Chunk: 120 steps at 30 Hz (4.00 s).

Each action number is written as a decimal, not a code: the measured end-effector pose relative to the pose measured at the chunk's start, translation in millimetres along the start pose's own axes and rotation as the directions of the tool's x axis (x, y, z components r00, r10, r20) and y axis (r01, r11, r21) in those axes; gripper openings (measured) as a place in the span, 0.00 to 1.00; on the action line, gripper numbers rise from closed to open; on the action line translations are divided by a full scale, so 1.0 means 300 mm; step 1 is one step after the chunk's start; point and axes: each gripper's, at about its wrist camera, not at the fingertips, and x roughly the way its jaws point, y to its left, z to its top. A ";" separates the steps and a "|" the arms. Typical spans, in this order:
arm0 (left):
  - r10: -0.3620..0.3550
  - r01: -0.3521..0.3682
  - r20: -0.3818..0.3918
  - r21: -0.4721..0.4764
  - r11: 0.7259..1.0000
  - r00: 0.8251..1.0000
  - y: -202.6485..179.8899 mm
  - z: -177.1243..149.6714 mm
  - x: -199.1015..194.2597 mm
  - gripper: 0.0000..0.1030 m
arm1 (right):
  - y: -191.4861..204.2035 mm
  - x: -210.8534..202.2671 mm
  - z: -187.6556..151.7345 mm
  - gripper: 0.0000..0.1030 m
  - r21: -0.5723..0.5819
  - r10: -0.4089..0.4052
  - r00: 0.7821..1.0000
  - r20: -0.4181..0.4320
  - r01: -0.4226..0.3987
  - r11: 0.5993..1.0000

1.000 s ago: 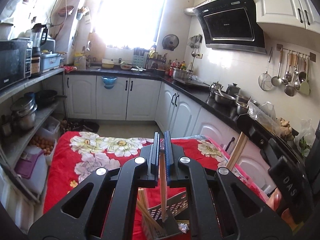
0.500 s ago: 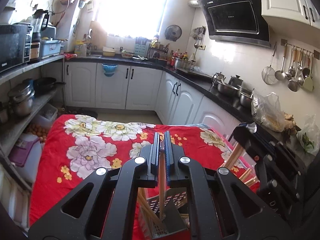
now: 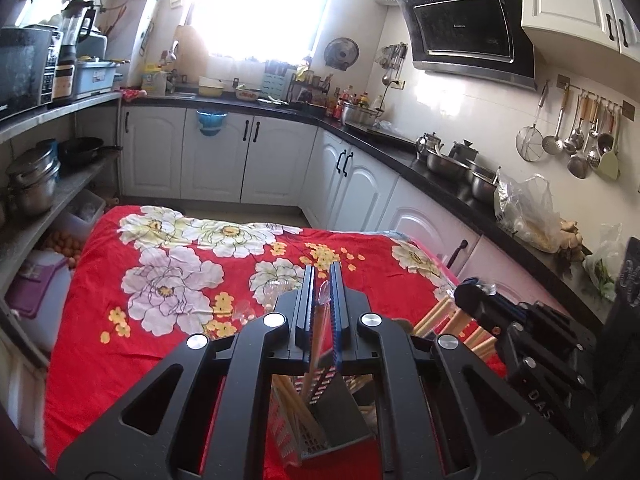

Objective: Organize utensils

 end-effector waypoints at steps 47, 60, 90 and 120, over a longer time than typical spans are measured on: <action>0.016 -0.021 -0.078 -0.071 0.997 0.997 0.035 -0.190 -0.264 0.90 | 0.019 -0.228 -0.093 0.59 0.050 -0.012 0.991 -0.132 0.018 0.999; 0.045 -0.055 -0.134 -0.072 0.996 0.990 -0.012 -0.326 -0.294 0.90 | 0.002 -0.316 -0.228 0.77 0.078 -0.034 0.984 -0.173 0.049 0.996; 0.272 -0.268 -0.065 0.058 0.962 0.960 -0.162 -0.620 -0.304 0.90 | 0.011 -0.414 -0.526 0.93 0.048 -0.106 0.973 -0.207 0.118 0.992; 0.239 -0.246 0.127 0.041 0.968 0.963 -0.166 -0.696 -0.364 0.90 | 0.028 -0.545 -0.561 0.94 0.051 -0.146 0.977 0.157 0.139 0.989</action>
